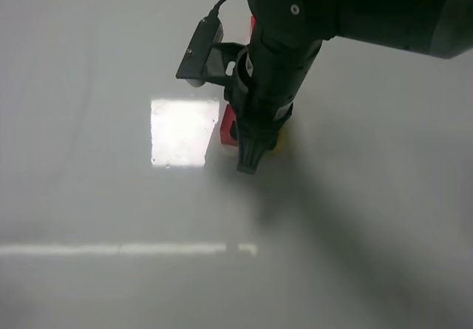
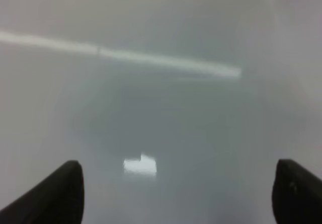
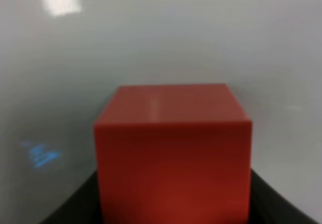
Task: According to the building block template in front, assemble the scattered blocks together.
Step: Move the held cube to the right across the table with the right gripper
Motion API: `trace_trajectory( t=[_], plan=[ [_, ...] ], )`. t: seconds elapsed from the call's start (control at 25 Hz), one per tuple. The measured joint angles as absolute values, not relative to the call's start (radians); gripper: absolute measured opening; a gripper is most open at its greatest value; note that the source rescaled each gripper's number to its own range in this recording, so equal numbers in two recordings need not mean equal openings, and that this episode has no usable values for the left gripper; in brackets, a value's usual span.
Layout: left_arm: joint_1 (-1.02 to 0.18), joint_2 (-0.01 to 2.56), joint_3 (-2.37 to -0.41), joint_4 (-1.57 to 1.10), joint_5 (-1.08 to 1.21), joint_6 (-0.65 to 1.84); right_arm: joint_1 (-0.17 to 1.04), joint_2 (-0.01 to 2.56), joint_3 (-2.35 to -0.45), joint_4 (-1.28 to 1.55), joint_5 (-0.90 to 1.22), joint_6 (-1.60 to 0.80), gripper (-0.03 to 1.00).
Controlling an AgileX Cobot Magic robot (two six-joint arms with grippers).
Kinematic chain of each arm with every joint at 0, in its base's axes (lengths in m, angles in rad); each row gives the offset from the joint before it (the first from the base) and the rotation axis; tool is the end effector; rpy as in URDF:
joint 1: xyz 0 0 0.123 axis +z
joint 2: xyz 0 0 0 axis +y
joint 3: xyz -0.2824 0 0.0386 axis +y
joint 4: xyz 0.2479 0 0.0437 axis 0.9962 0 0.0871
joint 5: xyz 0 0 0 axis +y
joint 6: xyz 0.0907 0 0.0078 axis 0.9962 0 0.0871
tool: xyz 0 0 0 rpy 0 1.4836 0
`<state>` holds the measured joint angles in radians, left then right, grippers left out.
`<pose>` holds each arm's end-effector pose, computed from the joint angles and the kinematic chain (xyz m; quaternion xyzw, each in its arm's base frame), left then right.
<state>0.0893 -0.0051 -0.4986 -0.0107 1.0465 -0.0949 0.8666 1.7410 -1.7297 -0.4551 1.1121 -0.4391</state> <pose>-0.0048 -0.0013 0.2779 -0.0779 0.8449 -0.0068 0.5291 0.2733 0.2663 0.3656 -0.6049 0.7203 -0.1619 0.2984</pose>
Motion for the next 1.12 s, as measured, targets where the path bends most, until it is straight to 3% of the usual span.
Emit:
trace_trajectory(
  t=[0.52, 1.12],
  plan=[
    [0.089, -0.005, -0.499, -0.011, 1.046, -0.095, 0.796, 1.682, -1.728, -0.441, 1.101, -0.647, 0.00],
    [0.089, -0.005, -0.499, -0.012, 1.046, -0.094, 0.791, 1.729, -1.726, -0.410, 1.072, -0.653, 0.00]
  ],
)
